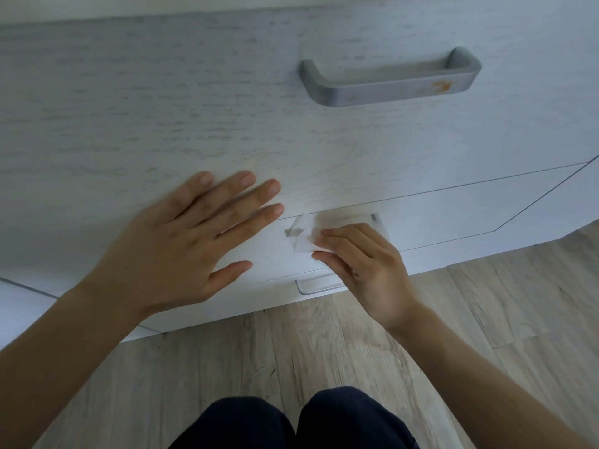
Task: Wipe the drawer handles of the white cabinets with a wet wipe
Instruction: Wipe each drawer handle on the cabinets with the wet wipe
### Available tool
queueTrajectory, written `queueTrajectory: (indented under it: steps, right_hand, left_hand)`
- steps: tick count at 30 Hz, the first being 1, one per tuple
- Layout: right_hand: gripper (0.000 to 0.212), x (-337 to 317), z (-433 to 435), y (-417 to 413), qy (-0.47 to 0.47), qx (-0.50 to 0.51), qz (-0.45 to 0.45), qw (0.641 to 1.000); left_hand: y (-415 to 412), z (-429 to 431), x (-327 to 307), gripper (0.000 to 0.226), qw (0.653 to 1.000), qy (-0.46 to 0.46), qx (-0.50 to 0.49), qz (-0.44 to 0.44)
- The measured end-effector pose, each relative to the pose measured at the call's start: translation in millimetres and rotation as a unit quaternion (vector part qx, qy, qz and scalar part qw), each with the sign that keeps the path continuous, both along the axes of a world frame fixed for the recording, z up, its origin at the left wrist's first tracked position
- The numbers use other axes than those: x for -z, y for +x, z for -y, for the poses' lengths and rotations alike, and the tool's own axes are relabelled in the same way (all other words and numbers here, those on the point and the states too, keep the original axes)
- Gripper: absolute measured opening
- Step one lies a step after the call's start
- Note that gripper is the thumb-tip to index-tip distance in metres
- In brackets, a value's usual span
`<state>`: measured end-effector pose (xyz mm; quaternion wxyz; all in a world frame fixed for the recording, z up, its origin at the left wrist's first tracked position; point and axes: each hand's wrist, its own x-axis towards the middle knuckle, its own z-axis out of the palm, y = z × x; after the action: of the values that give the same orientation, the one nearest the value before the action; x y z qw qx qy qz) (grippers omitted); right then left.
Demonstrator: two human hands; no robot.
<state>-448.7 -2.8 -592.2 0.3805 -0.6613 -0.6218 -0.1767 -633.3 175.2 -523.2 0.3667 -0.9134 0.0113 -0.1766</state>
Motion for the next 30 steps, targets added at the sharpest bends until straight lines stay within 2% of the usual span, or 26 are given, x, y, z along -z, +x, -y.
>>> queueTrajectory:
  steps: [9, 30]
  right_hand:
    - [0.017, 3.8, 5.6, -5.4, 0.022, 0.022, 0.027, 0.999]
    - [0.016, 1.0, 2.3, -12.5, 0.034, 0.021, 0.002, 0.999]
  left_hand:
    - [0.1, 0.2, 0.8, 0.065, 1.0, -0.009, 0.005, 0.006]
    - [0.0, 0.4, 0.4, 0.067, 1.0, -0.01, 0.008, 0.003]
